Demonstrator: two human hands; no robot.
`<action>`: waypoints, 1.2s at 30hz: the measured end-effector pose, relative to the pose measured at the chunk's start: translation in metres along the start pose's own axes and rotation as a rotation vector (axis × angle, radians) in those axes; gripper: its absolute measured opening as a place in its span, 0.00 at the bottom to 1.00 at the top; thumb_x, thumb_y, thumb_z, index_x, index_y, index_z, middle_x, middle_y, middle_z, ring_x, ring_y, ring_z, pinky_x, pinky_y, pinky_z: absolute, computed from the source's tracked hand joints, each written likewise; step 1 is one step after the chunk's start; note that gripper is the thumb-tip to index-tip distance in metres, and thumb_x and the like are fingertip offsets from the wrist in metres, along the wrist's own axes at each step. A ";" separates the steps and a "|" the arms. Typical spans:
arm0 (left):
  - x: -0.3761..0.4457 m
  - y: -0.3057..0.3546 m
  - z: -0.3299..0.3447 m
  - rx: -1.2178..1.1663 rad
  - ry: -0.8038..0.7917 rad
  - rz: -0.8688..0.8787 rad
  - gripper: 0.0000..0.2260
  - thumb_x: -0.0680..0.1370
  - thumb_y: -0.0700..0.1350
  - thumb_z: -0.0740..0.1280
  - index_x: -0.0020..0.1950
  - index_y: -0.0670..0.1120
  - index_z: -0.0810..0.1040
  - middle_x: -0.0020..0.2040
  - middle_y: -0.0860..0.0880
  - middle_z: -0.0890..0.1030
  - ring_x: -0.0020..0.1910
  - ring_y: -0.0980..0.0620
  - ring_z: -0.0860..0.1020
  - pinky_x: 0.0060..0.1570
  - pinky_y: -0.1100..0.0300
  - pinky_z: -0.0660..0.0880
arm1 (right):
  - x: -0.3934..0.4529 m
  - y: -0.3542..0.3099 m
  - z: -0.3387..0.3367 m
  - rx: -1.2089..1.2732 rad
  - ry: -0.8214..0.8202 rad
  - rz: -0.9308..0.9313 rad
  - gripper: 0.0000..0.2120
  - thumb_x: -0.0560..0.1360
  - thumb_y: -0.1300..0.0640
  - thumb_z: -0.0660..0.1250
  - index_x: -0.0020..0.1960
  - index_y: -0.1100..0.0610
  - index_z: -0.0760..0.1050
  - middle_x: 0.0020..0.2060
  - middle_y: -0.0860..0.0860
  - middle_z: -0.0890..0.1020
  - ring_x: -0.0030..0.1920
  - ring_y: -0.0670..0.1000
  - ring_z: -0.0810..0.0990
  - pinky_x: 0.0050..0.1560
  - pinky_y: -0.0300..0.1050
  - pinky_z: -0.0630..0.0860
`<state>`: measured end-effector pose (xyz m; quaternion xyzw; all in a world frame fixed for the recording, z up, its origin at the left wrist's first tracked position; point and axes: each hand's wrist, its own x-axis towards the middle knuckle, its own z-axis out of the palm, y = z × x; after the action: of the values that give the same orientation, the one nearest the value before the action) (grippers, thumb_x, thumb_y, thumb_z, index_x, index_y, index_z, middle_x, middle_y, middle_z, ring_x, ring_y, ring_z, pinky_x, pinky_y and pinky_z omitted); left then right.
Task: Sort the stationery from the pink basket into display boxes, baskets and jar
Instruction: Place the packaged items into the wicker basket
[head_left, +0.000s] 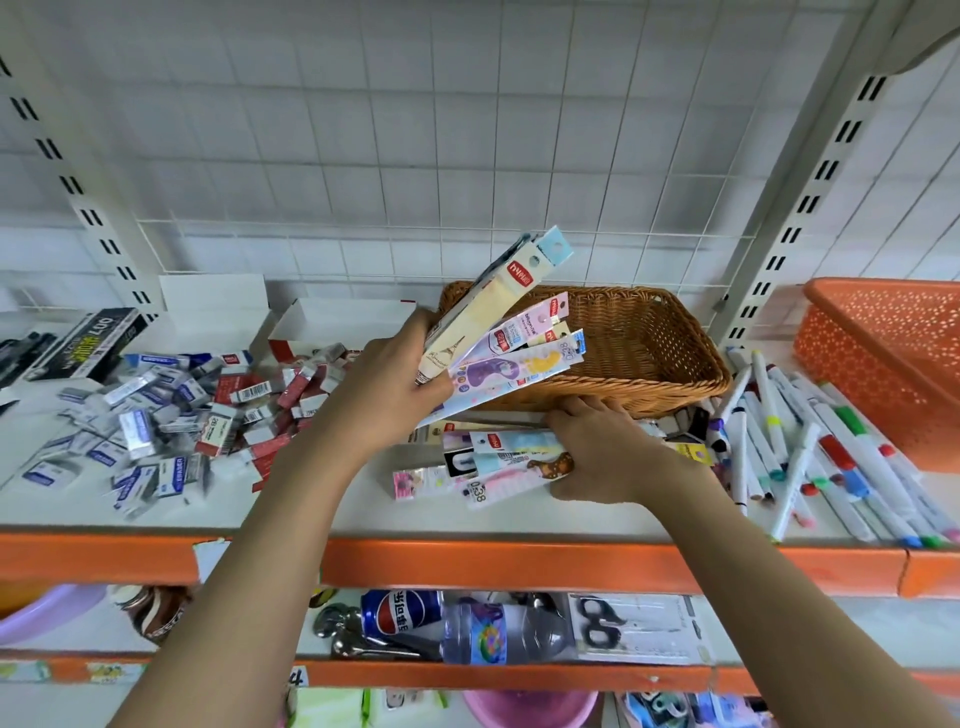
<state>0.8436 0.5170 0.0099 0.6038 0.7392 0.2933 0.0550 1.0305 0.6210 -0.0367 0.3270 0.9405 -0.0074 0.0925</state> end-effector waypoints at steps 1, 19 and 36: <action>-0.001 -0.001 -0.001 0.001 0.004 0.003 0.18 0.78 0.44 0.63 0.66 0.43 0.64 0.67 0.44 0.73 0.56 0.44 0.77 0.33 0.66 0.69 | 0.000 -0.001 0.001 -0.005 0.024 0.006 0.30 0.70 0.44 0.66 0.68 0.55 0.66 0.64 0.55 0.69 0.67 0.58 0.65 0.68 0.53 0.59; 0.000 0.003 -0.032 0.084 0.086 -0.025 0.18 0.80 0.46 0.60 0.68 0.44 0.62 0.66 0.45 0.74 0.48 0.51 0.74 0.27 0.71 0.64 | -0.005 -0.019 0.002 -0.053 0.597 -0.102 0.25 0.54 0.55 0.77 0.50 0.54 0.78 0.37 0.49 0.82 0.37 0.55 0.82 0.38 0.44 0.76; 0.038 0.008 -0.045 0.042 0.133 0.041 0.17 0.81 0.44 0.60 0.68 0.43 0.62 0.66 0.43 0.73 0.45 0.50 0.73 0.28 0.66 0.64 | -0.008 0.013 -0.057 -0.182 0.789 -0.027 0.23 0.50 0.54 0.82 0.41 0.53 0.77 0.30 0.48 0.79 0.29 0.55 0.79 0.33 0.42 0.72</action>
<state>0.8205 0.5366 0.0616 0.5992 0.7346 0.3180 -0.0130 1.0357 0.6307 0.0212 0.2829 0.9048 0.2008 -0.2470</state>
